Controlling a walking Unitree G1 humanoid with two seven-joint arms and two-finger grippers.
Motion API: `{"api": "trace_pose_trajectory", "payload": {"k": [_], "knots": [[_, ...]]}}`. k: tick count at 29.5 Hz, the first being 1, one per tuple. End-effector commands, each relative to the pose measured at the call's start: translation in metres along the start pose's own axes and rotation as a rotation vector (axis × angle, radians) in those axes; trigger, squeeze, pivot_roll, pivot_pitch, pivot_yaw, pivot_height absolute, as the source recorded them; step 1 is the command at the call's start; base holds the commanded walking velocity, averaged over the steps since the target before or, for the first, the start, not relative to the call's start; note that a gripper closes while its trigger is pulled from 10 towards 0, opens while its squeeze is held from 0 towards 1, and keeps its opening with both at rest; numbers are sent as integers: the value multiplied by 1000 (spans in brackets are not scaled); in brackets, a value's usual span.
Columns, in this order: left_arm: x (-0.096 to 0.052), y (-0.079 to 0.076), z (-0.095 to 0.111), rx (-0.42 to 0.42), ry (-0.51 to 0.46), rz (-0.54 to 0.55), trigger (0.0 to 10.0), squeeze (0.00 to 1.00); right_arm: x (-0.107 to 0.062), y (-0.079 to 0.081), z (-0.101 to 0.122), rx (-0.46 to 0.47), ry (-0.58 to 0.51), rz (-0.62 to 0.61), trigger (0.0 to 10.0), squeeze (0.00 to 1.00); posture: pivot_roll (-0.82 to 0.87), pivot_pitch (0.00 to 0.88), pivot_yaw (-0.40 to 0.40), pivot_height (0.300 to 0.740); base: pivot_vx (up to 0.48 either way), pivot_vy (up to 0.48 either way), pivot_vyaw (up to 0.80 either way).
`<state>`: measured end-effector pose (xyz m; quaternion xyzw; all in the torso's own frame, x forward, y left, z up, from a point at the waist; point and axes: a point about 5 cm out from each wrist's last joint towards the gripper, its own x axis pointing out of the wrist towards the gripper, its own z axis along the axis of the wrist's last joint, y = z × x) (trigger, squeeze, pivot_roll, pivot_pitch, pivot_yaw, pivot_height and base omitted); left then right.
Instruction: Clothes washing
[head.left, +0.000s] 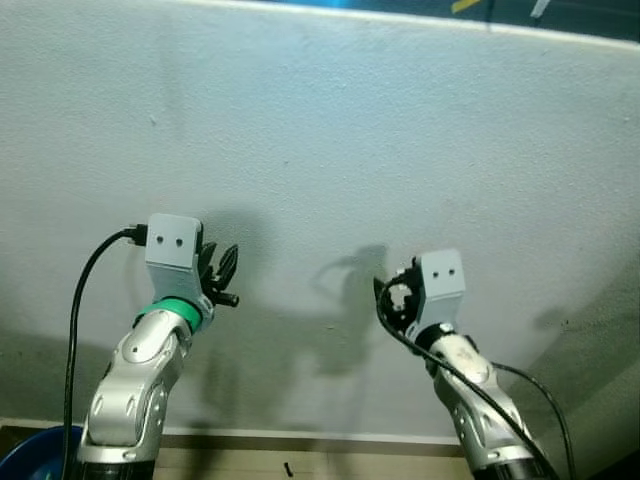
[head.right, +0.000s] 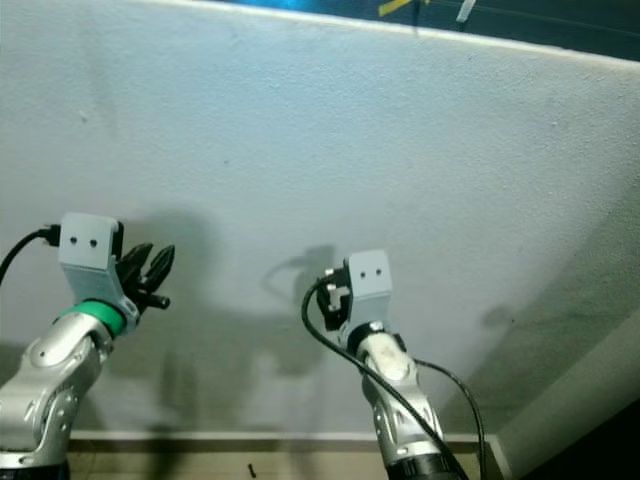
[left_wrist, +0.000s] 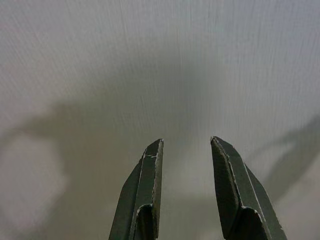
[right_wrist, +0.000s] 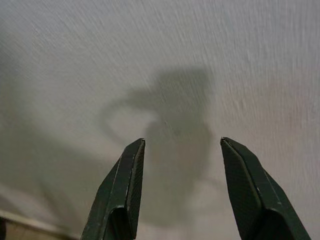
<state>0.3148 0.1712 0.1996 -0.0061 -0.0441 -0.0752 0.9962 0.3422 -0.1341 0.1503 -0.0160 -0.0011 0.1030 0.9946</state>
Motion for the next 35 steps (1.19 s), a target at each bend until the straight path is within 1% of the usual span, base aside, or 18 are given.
{"api": "trace_pose_trajectory", "payload": {"k": [1,2,4,24,25,26,27,28,30,31,32,33,34,35], "knots": [[-9,3,-45,-21,168,10,10000,0,-9,-7,-37,-1,133,-29,10000,0,15,11,-16,740,0,0,0],[-9,3,-45,-21,168,10,10000,0,-9,-7,-37,-1,133,-29,10000,0,15,11,-16,740,0,0,0],[-13,6,-57,-16,213,21,10000,0,-11,-8,-46,-10,169,-28,10000,0,15,11,-16,740,0,0,0],[-14,6,-59,-15,205,14,10000,0,-9,-8,-48,-19,171,-24,10000,0,15,11,-16,740,0,0,0],[-31,14,-120,-27,392,72,10000,0,-28,-10,-98,4,331,-61,10000,0,-2,13,-6,740,0,-480,0],[-77,18,-198,-25,657,150,10000,0,-72,-7,-167,48,610,-116,10000,0,0,7,-14,740,0,0,0],[-77,18,-198,-25,657,150,10000,0,-72,-7,-167,48,610,-116,10000,0,0,7,-14,740,0,0,0],[-94,15,-217,-31,733,162,10000,0,-95,-5,-190,54,738,-116,10000,0,-1,7,-14,740,0,0,0],[-102,10,-226,-34,777,152,10000,0,-118,-4,-208,61,853,-120,10000,0,4,10,-16,740,0,0,0],[-105,8,-228,-27,791,140,10000,0,-124,-5,-212,67,872,-131,10000,0,4,10,-16,740,0,0,0],[-106,7,-229,-20,795,133,10000,0,-127,-6,-213,79,866,-149,10000,0,3,12,-15,740,0,0,0],[-106,7,-229,-20,795,133,10000,0,-127,-6,-213,79,866,-149,10000,0,3,12,-15,740,0,0,0],[-105,8,-227,-27,773,137,10000,0,-124,-11,-209,109,819,-193,10000,0,-1,14,-10,740,0,0,0],[-105,8,-227,-27,773,137,10000,0,-124,-11,-209,109,819,-193,10000,0,-1,14,-10,740,0,0,0]]}}
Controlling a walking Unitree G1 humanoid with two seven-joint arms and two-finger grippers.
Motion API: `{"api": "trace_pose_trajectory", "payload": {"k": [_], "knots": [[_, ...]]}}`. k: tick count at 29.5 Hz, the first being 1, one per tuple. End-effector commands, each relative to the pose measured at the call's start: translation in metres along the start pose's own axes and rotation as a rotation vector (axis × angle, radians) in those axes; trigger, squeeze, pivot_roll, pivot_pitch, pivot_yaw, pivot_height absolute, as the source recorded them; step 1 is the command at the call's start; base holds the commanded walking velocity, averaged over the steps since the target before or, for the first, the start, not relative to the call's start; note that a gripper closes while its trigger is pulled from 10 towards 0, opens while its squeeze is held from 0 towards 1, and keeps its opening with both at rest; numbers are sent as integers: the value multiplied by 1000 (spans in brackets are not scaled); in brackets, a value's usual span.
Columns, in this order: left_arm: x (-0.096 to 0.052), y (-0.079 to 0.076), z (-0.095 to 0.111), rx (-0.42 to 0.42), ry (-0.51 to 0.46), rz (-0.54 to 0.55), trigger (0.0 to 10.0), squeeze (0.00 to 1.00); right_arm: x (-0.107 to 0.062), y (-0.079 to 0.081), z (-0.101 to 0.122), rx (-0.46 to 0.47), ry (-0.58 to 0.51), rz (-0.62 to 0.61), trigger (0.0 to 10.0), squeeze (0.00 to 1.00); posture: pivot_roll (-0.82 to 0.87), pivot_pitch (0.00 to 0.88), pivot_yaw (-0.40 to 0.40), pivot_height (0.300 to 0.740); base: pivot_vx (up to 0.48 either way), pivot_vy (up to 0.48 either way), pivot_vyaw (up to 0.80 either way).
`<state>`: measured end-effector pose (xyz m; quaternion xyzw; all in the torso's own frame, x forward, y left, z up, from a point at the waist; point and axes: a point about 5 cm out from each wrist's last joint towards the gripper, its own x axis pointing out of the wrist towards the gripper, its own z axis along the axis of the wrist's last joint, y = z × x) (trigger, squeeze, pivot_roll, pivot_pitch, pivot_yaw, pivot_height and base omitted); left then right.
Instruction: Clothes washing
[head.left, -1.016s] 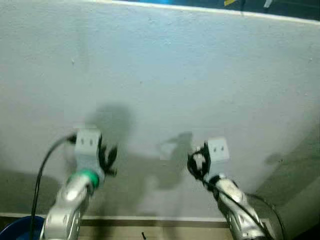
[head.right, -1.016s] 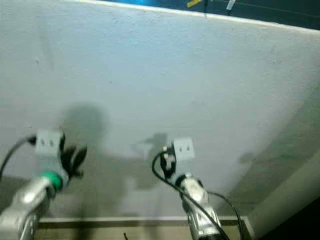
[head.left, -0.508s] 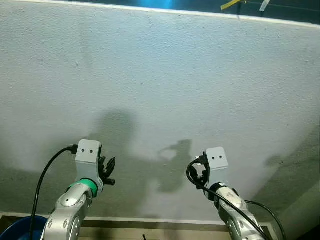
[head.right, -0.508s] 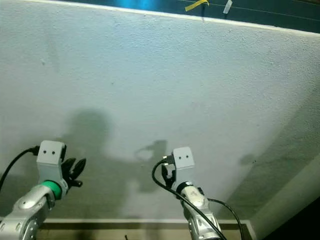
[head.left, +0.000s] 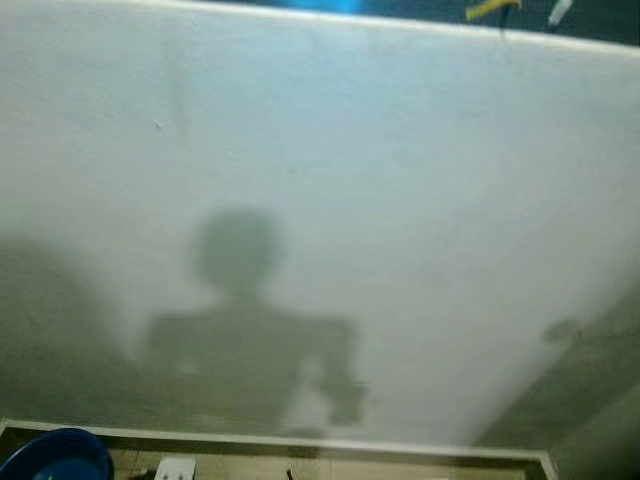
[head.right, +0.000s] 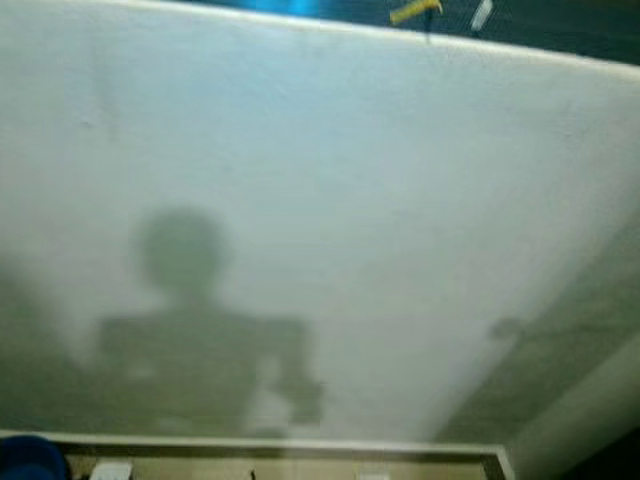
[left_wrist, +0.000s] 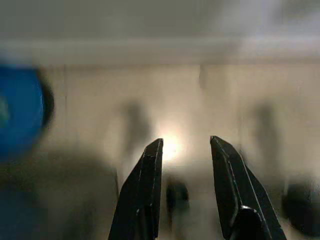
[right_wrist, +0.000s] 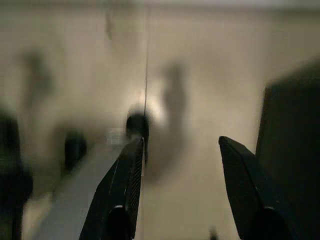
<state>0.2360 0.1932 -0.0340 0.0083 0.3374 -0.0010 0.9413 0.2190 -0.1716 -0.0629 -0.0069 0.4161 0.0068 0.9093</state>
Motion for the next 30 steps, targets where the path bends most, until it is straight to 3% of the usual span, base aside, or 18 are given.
{"api": "trace_pose_trajectory", "payload": {"k": [1,9,21,26,30], "knots": [[-1,-3,-1,-11,-20,-8,10000,0,0,-7,11,46,-64,-29,10000,0,-2,16,-8,740,0,0,0],[3,-11,6,-7,-59,-48,10000,0,2,-3,30,42,-150,-12,10000,0,-2,19,-15,740,0,0,0],[8,-13,6,-31,-82,-39,10000,0,4,5,31,19,-175,13,10000,0,-2,21,-13,740,0,0,0],[9,-14,6,-4,-81,-45,10000,0,4,5,30,16,-177,12,10000,0,-4,21,-10,740,0,-435,0],[10,-14,5,-30,-87,-36,10000,0,4,5,29,14,-177,10,10000,0,-6,20,-10,740,0,0,0]]}}
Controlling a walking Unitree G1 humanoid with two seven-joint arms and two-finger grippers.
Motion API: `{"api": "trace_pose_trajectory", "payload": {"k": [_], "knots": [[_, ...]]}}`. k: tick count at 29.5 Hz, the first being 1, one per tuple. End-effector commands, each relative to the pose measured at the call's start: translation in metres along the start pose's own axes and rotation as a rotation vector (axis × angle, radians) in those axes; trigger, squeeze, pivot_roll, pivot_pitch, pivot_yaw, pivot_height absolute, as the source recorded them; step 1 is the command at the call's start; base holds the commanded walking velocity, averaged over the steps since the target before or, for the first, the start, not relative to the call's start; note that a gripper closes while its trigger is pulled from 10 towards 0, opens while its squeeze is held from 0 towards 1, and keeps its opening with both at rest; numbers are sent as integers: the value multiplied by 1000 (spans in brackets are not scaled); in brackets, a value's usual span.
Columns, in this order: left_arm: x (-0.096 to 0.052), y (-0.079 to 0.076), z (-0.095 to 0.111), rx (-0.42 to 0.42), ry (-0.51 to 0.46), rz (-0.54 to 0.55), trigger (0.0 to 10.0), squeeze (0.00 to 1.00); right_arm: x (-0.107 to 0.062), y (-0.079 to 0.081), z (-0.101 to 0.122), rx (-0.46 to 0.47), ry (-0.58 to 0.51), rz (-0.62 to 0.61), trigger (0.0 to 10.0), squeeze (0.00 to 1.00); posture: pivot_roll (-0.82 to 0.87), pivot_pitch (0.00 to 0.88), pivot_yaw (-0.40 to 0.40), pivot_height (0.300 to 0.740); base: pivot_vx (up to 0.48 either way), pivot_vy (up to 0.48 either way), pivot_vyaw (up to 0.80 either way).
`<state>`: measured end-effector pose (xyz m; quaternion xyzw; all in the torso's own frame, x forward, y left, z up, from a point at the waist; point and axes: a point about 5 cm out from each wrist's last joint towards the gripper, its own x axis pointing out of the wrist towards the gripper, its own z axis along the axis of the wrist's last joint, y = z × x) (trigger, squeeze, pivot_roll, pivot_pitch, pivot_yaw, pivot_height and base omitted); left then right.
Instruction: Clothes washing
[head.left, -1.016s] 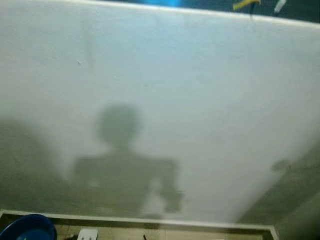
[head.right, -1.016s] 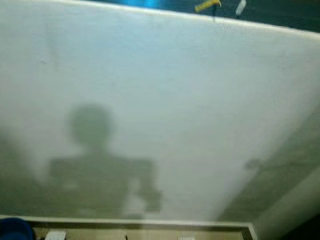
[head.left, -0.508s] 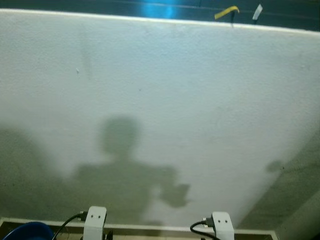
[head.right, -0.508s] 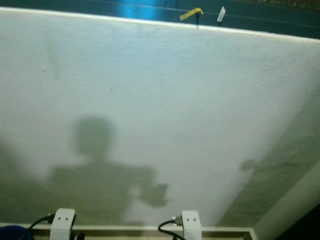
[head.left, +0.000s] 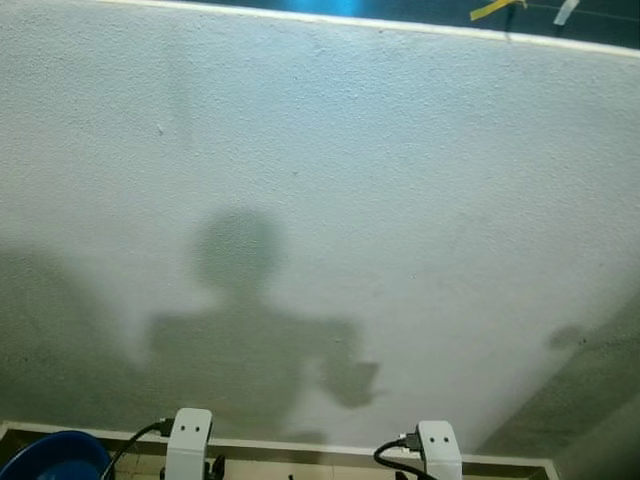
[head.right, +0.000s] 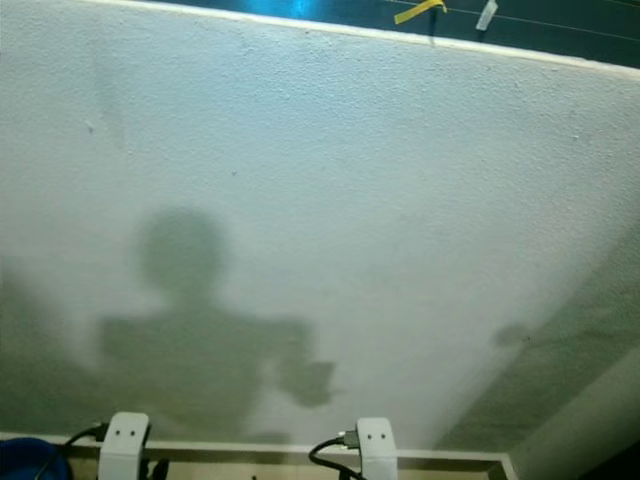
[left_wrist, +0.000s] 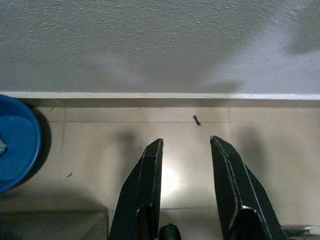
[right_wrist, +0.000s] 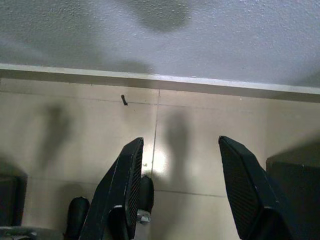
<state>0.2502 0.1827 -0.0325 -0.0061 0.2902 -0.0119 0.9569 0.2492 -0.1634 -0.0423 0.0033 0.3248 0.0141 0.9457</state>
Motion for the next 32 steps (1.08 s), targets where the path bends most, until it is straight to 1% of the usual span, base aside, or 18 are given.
{"api": "trace_pose_trajectory", "payload": {"k": [1,8,15,23,32], "knots": [[-1,-4,-5,-10,12,-6,10000,0,-2,-3,-7,2,20,-11,10000,0,-6,20,-10,740,0,0,0],[0,-5,-5,-29,1,-10,10000,0,-2,-4,-5,-4,11,-10,10000,0,-11,20,-13,740,0,0,0],[0,-6,-7,-20,5,-15,10000,0,-1,-3,-5,-13,11,-3,10000,0,-8,18,-17,740,0,0,0],[-3,-5,-15,-14,18,-7,10000,0,-3,-2,-11,-21,24,-4,10000,0,-11,16,-17,740,0,0,0],[-6,-9,-23,-11,33,-6,10000,0,-6,-2,-19,-37,45,-7,10000,0,-16,0,-21,740,0,0,0]]}}
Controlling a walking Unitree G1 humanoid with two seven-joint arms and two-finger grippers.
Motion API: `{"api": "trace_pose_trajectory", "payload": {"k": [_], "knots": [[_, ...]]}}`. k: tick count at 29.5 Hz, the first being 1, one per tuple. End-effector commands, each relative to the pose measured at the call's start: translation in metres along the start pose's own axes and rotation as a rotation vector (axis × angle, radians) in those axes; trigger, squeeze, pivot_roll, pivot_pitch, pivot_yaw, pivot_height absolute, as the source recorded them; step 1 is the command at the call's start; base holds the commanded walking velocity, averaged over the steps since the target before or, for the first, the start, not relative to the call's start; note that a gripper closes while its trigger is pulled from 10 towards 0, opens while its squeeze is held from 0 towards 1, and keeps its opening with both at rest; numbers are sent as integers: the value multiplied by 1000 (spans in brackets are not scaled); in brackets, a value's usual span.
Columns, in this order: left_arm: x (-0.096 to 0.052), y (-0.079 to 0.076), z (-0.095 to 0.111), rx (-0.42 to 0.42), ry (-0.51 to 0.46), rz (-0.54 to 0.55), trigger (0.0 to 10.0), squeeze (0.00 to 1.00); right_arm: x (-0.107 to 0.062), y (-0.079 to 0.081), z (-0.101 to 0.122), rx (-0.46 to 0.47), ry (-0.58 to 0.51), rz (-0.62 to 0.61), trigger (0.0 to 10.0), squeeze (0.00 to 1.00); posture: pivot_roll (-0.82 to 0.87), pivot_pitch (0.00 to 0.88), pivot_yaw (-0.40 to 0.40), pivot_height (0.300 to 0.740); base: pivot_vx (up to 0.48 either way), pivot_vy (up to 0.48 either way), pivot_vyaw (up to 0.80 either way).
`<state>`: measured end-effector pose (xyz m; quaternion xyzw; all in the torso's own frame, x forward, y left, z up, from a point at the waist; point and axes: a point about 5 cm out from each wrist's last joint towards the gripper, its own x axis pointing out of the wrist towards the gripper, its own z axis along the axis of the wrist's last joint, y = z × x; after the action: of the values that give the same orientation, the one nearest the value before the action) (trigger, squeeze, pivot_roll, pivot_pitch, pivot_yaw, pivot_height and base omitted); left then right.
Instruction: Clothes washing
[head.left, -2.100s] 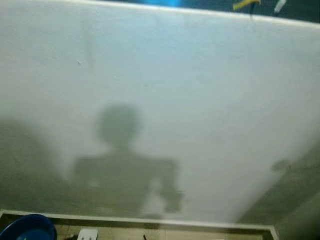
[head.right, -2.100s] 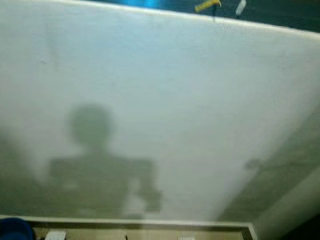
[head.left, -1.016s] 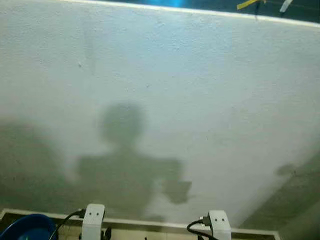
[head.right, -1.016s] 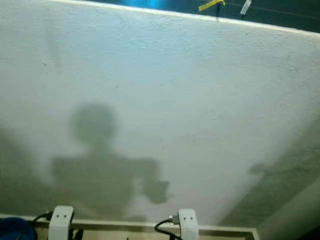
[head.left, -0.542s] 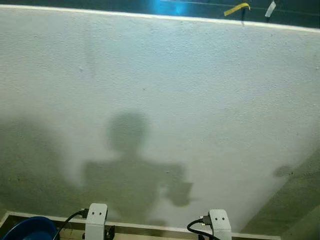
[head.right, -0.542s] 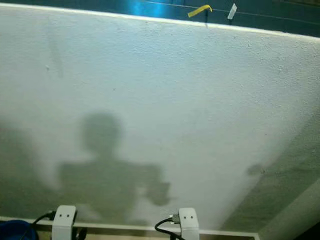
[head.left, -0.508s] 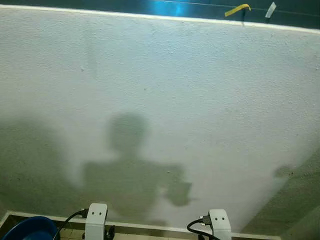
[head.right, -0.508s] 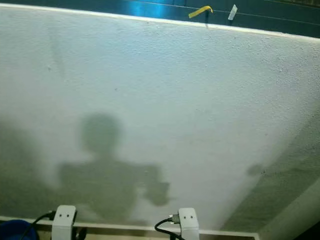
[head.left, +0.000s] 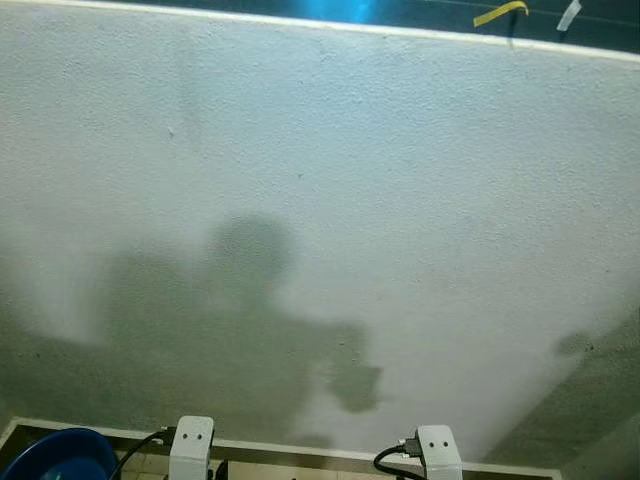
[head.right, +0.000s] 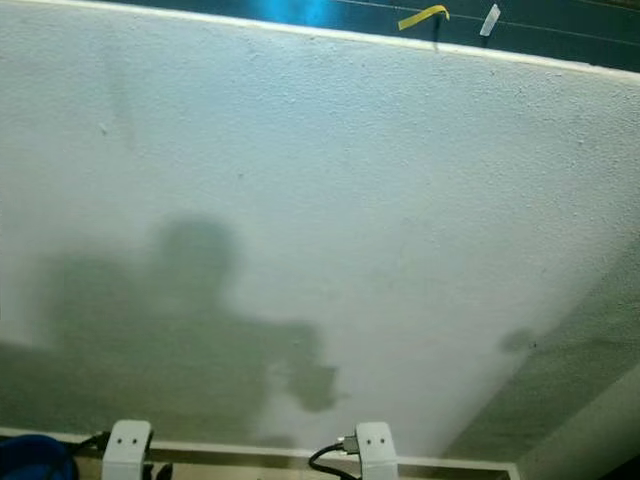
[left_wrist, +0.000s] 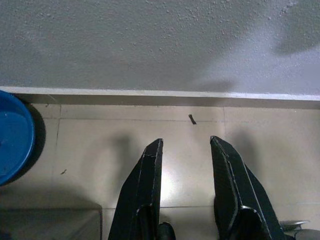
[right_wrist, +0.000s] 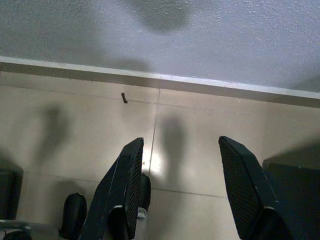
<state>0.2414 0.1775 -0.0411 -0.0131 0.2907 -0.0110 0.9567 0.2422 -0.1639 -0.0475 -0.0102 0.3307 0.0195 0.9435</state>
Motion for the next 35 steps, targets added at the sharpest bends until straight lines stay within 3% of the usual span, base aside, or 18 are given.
{"api": "trace_pose_trajectory", "payload": {"k": [1,35], "knots": [[-4,-3,-12,3,36,-3,10000,0,-3,-1,-12,-9,34,-8,10000,0,-16,0,-22,740,0,0,0],[-6,-7,-21,2,63,-9,10000,0,-4,1,-15,9,53,0,10000,0,-21,0,-18,740,0,0,0]]}}
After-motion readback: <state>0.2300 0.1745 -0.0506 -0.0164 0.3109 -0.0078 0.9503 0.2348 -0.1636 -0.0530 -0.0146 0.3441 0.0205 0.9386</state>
